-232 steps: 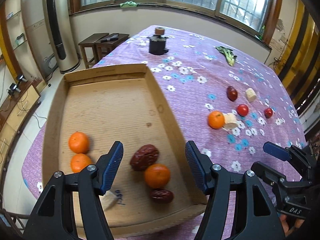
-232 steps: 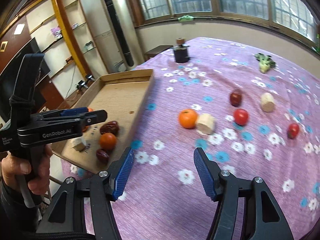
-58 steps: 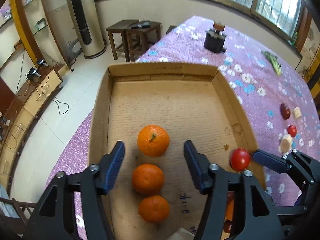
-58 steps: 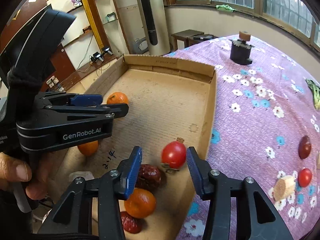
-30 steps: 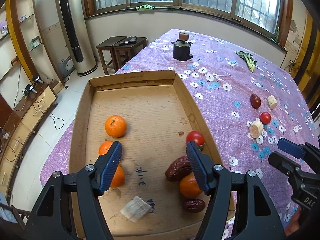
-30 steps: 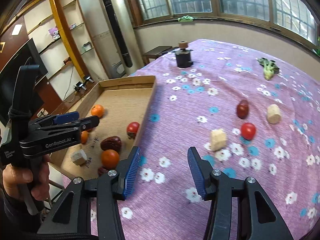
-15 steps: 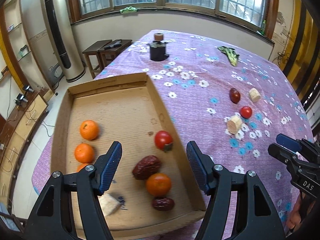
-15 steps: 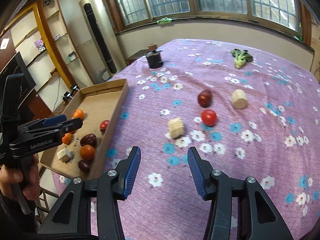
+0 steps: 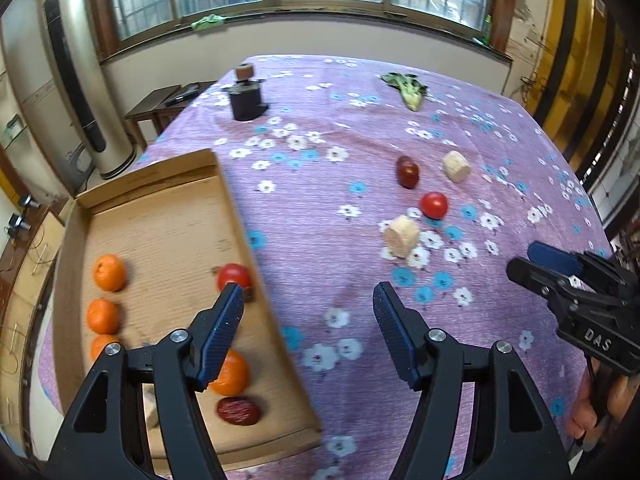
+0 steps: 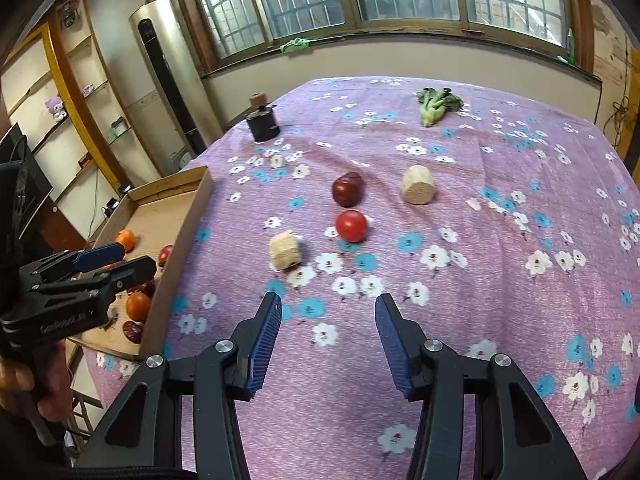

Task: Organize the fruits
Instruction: 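Move both open tools back over the table toward the wooden blocks, then grasp a pale wooden block with the left tool while the right tool grasps another, then carry both wooden blocks into the cardboard tray and open both tools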

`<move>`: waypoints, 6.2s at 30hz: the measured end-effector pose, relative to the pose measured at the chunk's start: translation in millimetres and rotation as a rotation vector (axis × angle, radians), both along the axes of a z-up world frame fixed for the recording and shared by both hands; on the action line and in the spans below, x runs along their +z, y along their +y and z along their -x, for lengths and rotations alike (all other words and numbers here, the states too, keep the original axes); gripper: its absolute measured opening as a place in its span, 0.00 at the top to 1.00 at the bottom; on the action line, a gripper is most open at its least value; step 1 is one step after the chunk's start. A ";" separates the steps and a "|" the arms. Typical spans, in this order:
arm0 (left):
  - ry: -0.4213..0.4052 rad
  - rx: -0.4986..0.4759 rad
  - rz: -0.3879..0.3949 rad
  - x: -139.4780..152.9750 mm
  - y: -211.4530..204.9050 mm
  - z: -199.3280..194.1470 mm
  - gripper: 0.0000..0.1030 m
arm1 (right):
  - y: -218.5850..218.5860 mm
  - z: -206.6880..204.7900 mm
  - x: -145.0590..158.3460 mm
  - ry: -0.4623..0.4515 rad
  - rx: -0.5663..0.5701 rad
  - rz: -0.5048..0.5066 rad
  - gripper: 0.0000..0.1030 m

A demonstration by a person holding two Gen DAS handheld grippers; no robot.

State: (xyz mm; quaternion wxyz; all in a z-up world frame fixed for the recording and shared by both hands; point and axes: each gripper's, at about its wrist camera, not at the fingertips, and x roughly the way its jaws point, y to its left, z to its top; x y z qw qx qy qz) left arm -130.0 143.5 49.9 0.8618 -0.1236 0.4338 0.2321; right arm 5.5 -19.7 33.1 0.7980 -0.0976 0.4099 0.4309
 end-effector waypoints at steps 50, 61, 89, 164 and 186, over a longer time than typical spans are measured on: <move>-0.099 -0.053 0.141 -14.6 13.6 -56.3 0.70 | 36.8 -54.1 19.9 -0.029 0.018 -0.104 0.67; -0.119 0.057 0.079 0.0 41.3 0.8 0.70 | 58.5 4.1 33.4 -0.018 0.118 -0.146 0.67; -0.128 0.251 -0.035 11.6 102.9 78.6 0.70 | 133.2 86.1 37.2 -0.011 0.291 -0.142 0.67; 0.139 0.414 0.058 -52.3 219.1 49.6 0.68 | 259.7 135.5 -42.2 -0.006 0.558 0.155 0.55; 0.019 0.361 0.012 -9.0 170.4 52.9 0.42 | 178.2 98.0 4.9 -0.042 0.402 0.040 0.47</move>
